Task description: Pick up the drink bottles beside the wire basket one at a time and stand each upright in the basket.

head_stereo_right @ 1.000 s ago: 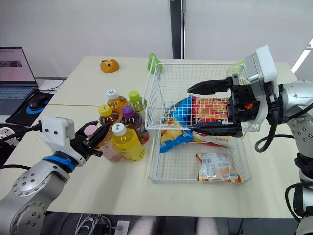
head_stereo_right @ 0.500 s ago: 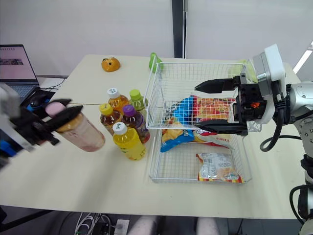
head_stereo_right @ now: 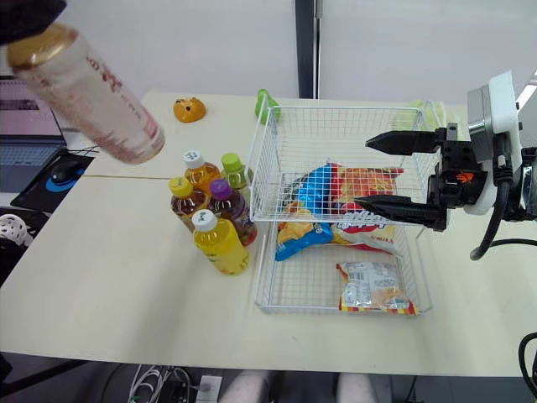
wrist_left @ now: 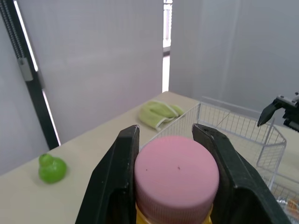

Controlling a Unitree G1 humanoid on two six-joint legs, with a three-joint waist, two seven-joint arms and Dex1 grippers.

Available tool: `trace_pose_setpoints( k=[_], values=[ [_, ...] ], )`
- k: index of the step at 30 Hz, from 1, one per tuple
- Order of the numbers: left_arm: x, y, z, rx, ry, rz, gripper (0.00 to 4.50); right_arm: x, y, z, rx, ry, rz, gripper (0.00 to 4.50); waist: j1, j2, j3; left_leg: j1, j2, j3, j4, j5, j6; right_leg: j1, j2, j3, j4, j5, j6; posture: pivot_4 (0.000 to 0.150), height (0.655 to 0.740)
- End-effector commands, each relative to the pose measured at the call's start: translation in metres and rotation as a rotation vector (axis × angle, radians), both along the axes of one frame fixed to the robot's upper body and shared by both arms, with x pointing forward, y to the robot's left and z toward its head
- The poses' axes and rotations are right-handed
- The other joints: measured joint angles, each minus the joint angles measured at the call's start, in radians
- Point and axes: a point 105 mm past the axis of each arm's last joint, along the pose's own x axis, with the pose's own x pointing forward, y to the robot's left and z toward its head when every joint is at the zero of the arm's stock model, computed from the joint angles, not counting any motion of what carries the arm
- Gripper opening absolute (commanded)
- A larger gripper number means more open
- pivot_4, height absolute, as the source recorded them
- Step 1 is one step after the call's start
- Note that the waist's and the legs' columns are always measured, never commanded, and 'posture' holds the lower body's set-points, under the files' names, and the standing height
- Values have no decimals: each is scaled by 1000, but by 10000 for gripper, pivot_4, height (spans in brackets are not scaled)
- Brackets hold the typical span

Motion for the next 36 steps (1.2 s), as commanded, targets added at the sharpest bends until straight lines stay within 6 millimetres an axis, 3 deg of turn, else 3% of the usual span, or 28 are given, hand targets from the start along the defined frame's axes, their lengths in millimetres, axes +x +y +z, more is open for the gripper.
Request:
trace_pose_setpoints(
  k=[1, 8, 12, 17, 22, 28, 36],
  values=[
    [5, -17, 28, -1, -72, -95, 13912, -15, -7, 18, 17, -75, -45, 45000, -2, -1, 0, 0, 0, 0, 1, 0, 0, 0, 0, 0, 0, 0, 0, 1500, 7400],
    [27, -72, 48, 36, -104, -298, 13912, -25, -16, 22, 45, -88, -112, 45000, -22, -2, 1, -1, 0, 1, 0, 0, 0, -1, 0, 1, -1, 0, 1, 1500, 7400],
    [41, -122, 46, 94, -142, -399, 13912, -28, -17, 21, 55, -98, -159, 45000, -28, -3, 2, -2, 0, 3, 0, 0, 1, -2, -1, 1, 0, 0, 1, 1500, 7400],
    [56, -179, 27, 156, -177, -477, 13912, -26, -25, 18, 36, -107, -268, 45000, -27, -3, 2, -9, -1, 2, 5, 0, 1, -7, -2, 1, 2, 1, 1, 1500, 7400],
    [70, -222, 0, 169, -169, -494, 13912, -29, -32, 18, 43, -105, -354, 45000, -28, -4, 4, -13, -1, 3, 12, -1, 2, -10, -2, 1, 5, 0, 2, 1500, 7400],
    [84, -257, -19, 118, -169, -433, 13912, -37, -34, 17, 56, -113, -403, 45000, -26, -5, 5, -13, -4, 2, 16, -1, 3, -10, -4, 1, 12, -1, 3, 1500, 7400],
    [93, -283, -38, 82, -123, -366, 13912, -45, -38, 21, 63, -148, -462, 45000, -25, -5, 5, -13, -4, 2, 16, 0, 3, -10, -5, 1, 15, -1, 4, 1500, 7400]
  ],
)
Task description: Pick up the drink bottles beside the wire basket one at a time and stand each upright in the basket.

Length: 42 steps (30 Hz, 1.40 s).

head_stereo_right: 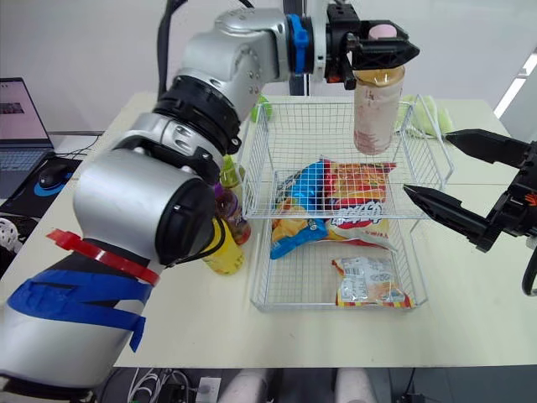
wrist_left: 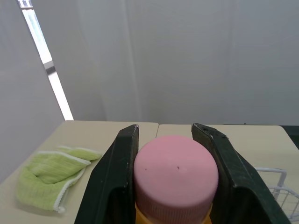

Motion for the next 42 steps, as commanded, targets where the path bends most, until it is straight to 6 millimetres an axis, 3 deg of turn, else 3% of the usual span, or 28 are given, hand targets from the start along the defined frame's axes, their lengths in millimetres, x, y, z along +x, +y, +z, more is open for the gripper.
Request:
trace_pose_setpoints(
  k=[1, 7, 11, 20, 21, 27, 30, 37, 42],
  values=[
    [-6, -8, 15, -50, -51, 4, 13912, -9, 1, 9, -12, -49, -14, 45000, 0, 0, 0, 0, 0, 0, 0, 0, 0, 0, 0, 0, 0, 0, 0, 1500, 7400],
    [-1, -17, -1, -13, -40, 44, 13912, -14, 0, 7, -5, -47, -27, 45000, 2, 0, 0, 0, 0, 1, 0, 0, 0, 0, 0, 0, 0, 0, 0, 1500, 7400],
    [0, -17, -1, -35, 0, 43, 13912, -15, -1, 6, 2, -45, -40, 45000, 2, 0, 0, 2, 0, 1, 0, 0, 0, 1, 0, 1, 1, 0, 0, 1500, 7400],
    [-8, -13, 9, -36, 2, -15, 43161, -12, -1, 7, 8, -43, -43, 45000, 1, 0, 0, 2, 0, 1, 0, 0, 0, 2, 0, 0, 1, 0, 0, 1500, 7400],
    [-8, -13, 10, -37, 0, -18, 44843, -11, -1, 7, 9, -42, -42, 45000, 1, 0, 0, 2, 0, 1, 0, 0, 0, 2, 0, 0, 1, 0, 0, 1500, 7400],
    [-11, -2, 26, -75, -21, -31, 44843, -9, 0, 8, 1, -48, -42, 45000, 1, 0, 0, 2, 0, 1, 0, 0, 0, 2, 0, 0, 1, 0, 0, 1500, 7400],
    [-11, 14, 35, -76, -41, -42, 44843, -9, -1, 8, -10, -49, -46, 45000, -3, 0, 0, 3, 0, 1, 0, 0, 0, 2, 0, 1, 1, 0, 0, 1500, 7400],
    [-9, 61, 41, -7, -76, -51, 44843, -8, 1, 9, -21, -49, -32, 45000, -2, 0, 0, 3, 0, 1, 0, 0, 0, 2, 0, 1, 2, 0, 0, 1500, 7400],
    [-17, 107, 52, 9, -100, -61, 44843, -7, 2, 11, -31, -46, -13, 45000, -5, 1, -1, 3, 1, 1, 0, 0, 0, 2, 1, 1, 2, 0, 0, 1500, 7400]
  ],
)
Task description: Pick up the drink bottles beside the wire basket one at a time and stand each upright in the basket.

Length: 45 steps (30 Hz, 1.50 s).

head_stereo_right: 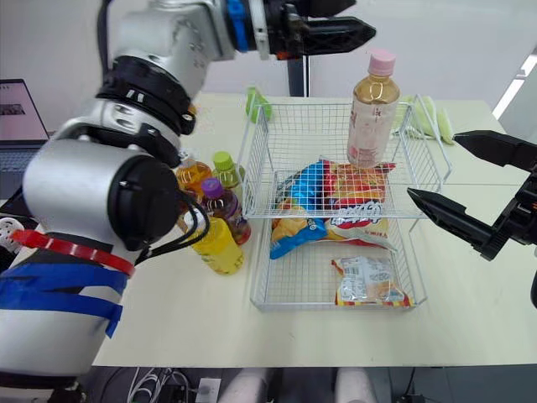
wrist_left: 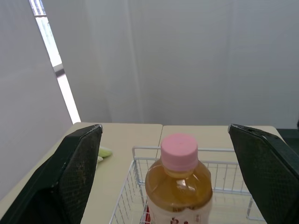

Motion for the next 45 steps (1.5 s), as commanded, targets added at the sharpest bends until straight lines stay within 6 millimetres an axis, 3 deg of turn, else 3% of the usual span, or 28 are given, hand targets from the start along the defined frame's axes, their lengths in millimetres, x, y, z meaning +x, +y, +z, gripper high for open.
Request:
trace_pose_setpoints(
  k=[1, 7, 10, 17, 22, 24, 28, 34, 40, 45],
  values=[
    [-13, 27, 19, -13, -56, -1, 44843, -1, 0, 10, -6, -46, 12, 45000, -2, 0, 0, 0, 0, 0, 0, 0, 0, 0, 0, 0, 0, 0, 0, 1500, 7400],
    [-19, 93, 19, -48, -42, 182, 44843, 0, 2, 6, -13, -13, 59, 45000, -2, 0, 0, 1, 1, 0, 0, 0, 0, 0, 1, 1, 1, 0, 0, 1500, 7400],
    [-28, 132, 3, -43, -27, 295, 44843, 3, 3, 5, -26, 3, 95, 45000, -3, 1, 0, 1, 1, -1, 1, 0, 0, 0, 0, 1, 0, 0, 0, 1500, 7400],
    [-54, 193, -38, -9, 26, 521, 44843, 14, 7, 5, -70, 33, 177, 45000, -4, 1, -1, 2, 2, -2, 1, 1, -2, 1, 2, 1, 0, 1, -2, 1500, 7400],
    [-88, 266, -91, 92, 144, 752, 44843, 23, 23, 1, -101, 61, 284, 45000, 5, 1, -1, 4, 3, -1, 0, 1, -2, 1, 2, 2, 0, 1, -3, 1500, 7400],
    [-103, 284, -107, 89, 198, 807, 44843, 27, 30, 1, -110, 69, 328, 45000, -11, 6, -4, 7, 4, 3, -2, 1, -2, 1, 1, 5, -1, 2, -5, 1500, 7400],
    [-124, 296, -134, 129, 261, 851, 44843, 33, 37, 1, -120, 84, 389, 45000, -9, 5, -4, 8, 7, 3, -3, 1, -2, 1, 1, 2, -1, 2, -7, 1500, 7400],
    [-137, 293, -155, 108, 297, 886, 44843, 35, 47, -4, -147, 115, 483, 45000, 16, 5, -4, 8, 6, 2, -3, 1, -2, 1, -1, 2, -3, 3, -7, 1500, 7400],
    [-135, 281, -171, 30, 300, 917, 44843, 31, 56, -7, -162, 133, 575, 45000, 15, 5, -4, 8, 7, 2, -3, 1, -3, 1, -1, 2, -2, 3, -7, 1500, 7400],
    [-122, 257, -174, -80, 295, 910, 44843, 29, 58, -7, -163, 136, 598, 45000, 17, 5, -4, 8, 7, 3, -3, 1, -3, 2, -1, 2, -2, 3, -7, 1500, 7400]
  ],
)
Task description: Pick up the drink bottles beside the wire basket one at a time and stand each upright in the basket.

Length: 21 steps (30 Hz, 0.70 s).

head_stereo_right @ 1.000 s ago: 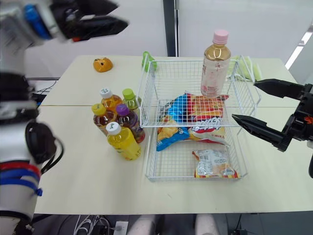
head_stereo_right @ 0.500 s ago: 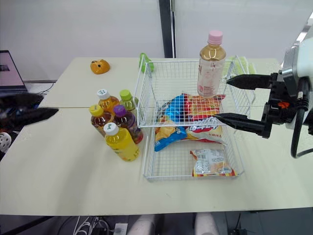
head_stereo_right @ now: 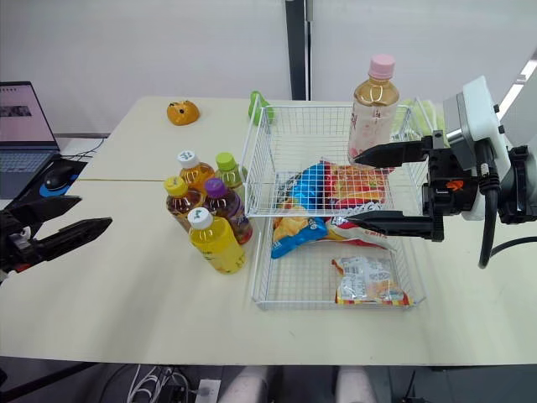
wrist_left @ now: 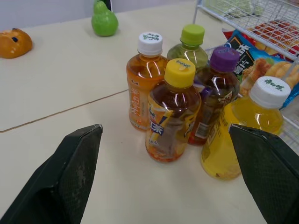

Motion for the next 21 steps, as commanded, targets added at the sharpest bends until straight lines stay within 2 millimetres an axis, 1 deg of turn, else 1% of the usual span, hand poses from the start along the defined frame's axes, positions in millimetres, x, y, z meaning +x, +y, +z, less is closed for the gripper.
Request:
trace_pose_setpoints(
  k=[1, 4, 11, 15, 21],
  values=[
    [7, -23, 10, -18, -65, -14, 44843, -5, 1, 10, -2, -53, 18, 45000, 4, 0, 0, 0, 0, 0, 0, 0, 0, 0, 0, -1, 0, 0, 0, 1500, 7400],
    [15, -36, 11, -33, -82, -16, 44843, -5, 1, 11, -1, -55, 18, 45000, 10, -1, 0, 0, -1, 0, 1, 0, 0, 0, 1, 0, 0, 0, 0, 1500, 7400],
    [46, -60, 7, -32, -119, 66, 44843, -6, 0, 12, -2, -64, 17, 45000, 14, -1, 0, 0, -2, 0, 1, 0, 0, 0, 2, 0, 0, 0, 0, 1500, 7400],
    [61, -66, 6, -46, -140, 117, 44843, -8, 0, 12, -4, -65, 15, 45000, 14, -1, 0, 0, -2, 1, 1, 0, 0, 0, 2, 0, 0, 0, 1, 1500, 7400],
    [72, -71, -3, -55, -132, 157, 44843, -9, 0, 12, -4, -65, 12, 45000, 14, -1, 0, 0, -2, 1, 0, 0, 0, 0, 2, 0, 0, 0, 1, 1500, 7400]
  ],
)
